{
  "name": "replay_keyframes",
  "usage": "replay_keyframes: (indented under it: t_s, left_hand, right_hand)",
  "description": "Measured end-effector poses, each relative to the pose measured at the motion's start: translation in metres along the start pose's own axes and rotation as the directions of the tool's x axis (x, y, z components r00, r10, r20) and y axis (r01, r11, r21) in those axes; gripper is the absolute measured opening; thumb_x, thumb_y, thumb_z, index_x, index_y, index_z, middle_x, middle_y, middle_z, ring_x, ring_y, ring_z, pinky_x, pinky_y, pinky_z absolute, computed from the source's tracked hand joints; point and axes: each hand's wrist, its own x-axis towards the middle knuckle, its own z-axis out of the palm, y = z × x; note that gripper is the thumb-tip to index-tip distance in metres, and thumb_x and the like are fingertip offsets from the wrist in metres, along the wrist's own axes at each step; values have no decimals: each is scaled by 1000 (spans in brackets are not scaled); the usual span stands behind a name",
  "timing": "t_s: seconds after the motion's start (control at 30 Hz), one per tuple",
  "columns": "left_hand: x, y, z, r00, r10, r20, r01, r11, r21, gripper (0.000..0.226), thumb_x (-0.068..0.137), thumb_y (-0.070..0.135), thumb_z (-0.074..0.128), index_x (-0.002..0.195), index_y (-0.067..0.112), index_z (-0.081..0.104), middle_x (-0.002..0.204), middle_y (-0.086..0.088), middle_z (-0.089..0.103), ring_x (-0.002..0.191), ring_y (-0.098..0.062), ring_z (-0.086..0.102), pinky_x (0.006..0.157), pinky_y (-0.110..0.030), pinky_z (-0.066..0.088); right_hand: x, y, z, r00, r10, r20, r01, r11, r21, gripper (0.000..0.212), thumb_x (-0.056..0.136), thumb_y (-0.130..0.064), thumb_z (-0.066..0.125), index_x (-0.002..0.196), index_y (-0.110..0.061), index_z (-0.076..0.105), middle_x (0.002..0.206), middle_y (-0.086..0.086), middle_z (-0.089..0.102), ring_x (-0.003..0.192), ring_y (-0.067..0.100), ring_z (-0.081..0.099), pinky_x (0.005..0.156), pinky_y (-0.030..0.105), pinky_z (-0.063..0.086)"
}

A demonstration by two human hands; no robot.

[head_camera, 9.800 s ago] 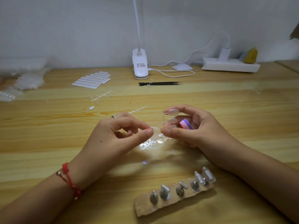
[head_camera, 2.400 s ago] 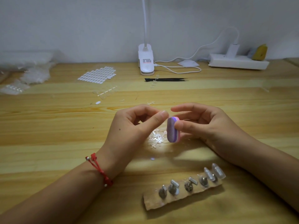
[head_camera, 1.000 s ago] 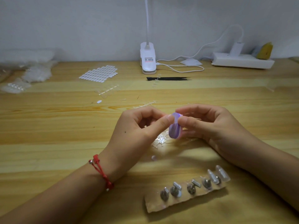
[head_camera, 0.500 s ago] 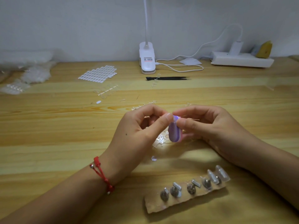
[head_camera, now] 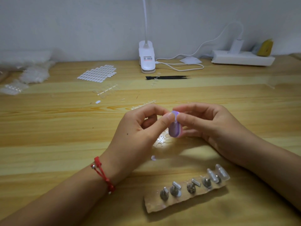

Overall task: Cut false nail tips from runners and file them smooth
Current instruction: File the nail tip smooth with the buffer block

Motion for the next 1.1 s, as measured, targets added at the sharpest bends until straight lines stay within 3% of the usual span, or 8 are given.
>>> replay_keyframes:
  t_s: [0.3, 0.4, 0.5, 0.63, 0.77, 0.87, 1.0, 1.1]
  left_hand:
    - [1, -1, 0, 998, -1, -64, 4, 999, 47, 19, 79, 37, 62, 72, 20, 67, 54, 1, 22, 44, -6, 20, 44, -14, 20]
    - [1, 0, -1, 998, -12, -54, 14, 999, 40, 17, 82, 31, 63, 74, 17, 67, 54, -2, 21, 44, -6, 19, 43, -14, 20]
    - [1, 0, -1, 997, -14, -79, 17, 999, 47, 22, 78, 37, 62, 74, 16, 67, 56, -7, 22, 45, -8, 20, 44, -18, 20]
    - [1, 1, 0, 998, -14, -62, 17, 999, 47, 19, 80, 33, 63, 74, 15, 67, 56, -8, 22, 44, -8, 19, 43, -17, 20]
    - [0, 1, 0, 996, -16, -90, 19, 999, 36, 23, 77, 36, 62, 74, 14, 67, 55, -6, 21, 46, -9, 20, 44, -19, 20]
    - [0, 1, 0, 997, -17, -69, 20, 999, 47, 17, 82, 30, 64, 74, 14, 67, 55, -7, 22, 45, -9, 20, 44, -16, 21]
    - [-1, 1, 0, 997, -4, -83, 9, 999, 52, 23, 77, 37, 62, 75, 14, 68, 55, -8, 22, 47, -9, 20, 45, -18, 20]
    - [-1, 2, 1, 998, -4, -60, 7, 999, 49, 22, 80, 35, 64, 75, 14, 68, 56, -17, 23, 48, -12, 21, 46, -20, 21]
  right_hand:
    - [-1, 1, 0, 1000, -11, 7, 11, 1000, -7, 32, 62, -31, 81, 91, -20, 79, 87, 6, 76, 76, 15, 72, 65, 20, 56]
    - [0, 1, -1, 1000, -20, -23, 21, 999, 33, 29, 61, -30, 80, 89, -20, 79, 84, 6, 76, 74, 14, 72, 63, 19, 55]
    - [-1, -1, 1, 999, 13, 35, -13, 1000, -7, 29, 61, -32, 80, 89, -21, 79, 84, 4, 75, 73, 12, 72, 63, 18, 55]
    - [0, 0, 0, 999, -28, -31, 30, 998, 55, 23, 63, -27, 78, 85, -21, 80, 81, 4, 75, 72, 12, 72, 62, 18, 55]
    - [-1, -1, 2, 1000, 0, 23, 0, 1000, 10, 27, 61, -28, 79, 87, -19, 79, 83, 5, 75, 72, 13, 72, 63, 19, 55]
    - [0, -1, 2, 999, -25, -48, 27, 998, 50, 26, 60, -28, 79, 84, -21, 80, 82, 5, 75, 72, 12, 72, 64, 19, 56]
    - [0, -1, 3, 1000, 11, 11, -10, 999, -30, 28, 62, -26, 86, 88, -20, 79, 86, 6, 75, 75, 14, 72, 65, 19, 55]
    - [0, -1, 2, 998, -17, -54, 19, 999, 46, 27, 60, -27, 80, 87, -20, 80, 84, 5, 76, 74, 13, 72, 65, 19, 55]
